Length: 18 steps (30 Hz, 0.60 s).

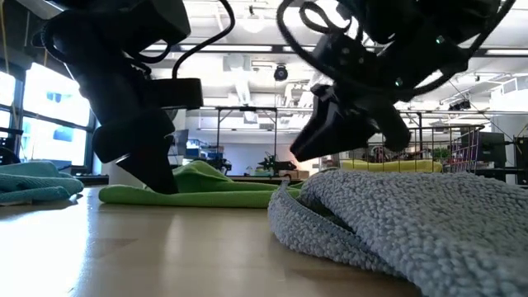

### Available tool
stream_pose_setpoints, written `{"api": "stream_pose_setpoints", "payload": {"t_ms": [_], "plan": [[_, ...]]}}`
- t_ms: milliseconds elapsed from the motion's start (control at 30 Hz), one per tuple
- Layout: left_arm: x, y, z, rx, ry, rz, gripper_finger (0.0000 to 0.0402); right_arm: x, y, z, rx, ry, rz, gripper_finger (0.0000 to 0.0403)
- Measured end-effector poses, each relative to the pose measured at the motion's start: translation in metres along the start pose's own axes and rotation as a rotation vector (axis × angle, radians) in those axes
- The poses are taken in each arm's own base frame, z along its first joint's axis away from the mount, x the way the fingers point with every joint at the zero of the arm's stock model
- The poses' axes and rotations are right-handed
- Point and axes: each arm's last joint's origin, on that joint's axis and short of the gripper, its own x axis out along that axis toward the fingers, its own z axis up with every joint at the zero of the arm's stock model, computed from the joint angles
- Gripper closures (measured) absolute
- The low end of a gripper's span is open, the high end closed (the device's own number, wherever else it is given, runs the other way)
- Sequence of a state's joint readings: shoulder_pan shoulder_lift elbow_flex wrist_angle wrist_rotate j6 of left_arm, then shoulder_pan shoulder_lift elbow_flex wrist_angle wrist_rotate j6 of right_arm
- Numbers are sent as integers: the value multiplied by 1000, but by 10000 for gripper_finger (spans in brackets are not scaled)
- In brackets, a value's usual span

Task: Fold microfiber towels
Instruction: Fold the green towel

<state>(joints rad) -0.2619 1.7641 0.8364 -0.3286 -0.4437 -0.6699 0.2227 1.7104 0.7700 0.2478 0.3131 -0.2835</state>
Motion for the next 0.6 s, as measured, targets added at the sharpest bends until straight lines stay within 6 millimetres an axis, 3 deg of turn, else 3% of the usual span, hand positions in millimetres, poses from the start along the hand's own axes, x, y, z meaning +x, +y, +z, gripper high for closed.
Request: {"api": "stream_pose_setpoints", "payload": {"t_ms": [167, 400, 600], "plan": [[1, 0, 0, 6, 1, 1, 339, 11, -3, -11, -102, 55, -9, 281], [1, 0, 0, 8, -5, 5, 339, 20, -17, -20, -86, 97, -73, 281], [1, 0, 0, 9, -5, 6, 339, 22, -23, -24, -69, 96, -13, 281]]}}
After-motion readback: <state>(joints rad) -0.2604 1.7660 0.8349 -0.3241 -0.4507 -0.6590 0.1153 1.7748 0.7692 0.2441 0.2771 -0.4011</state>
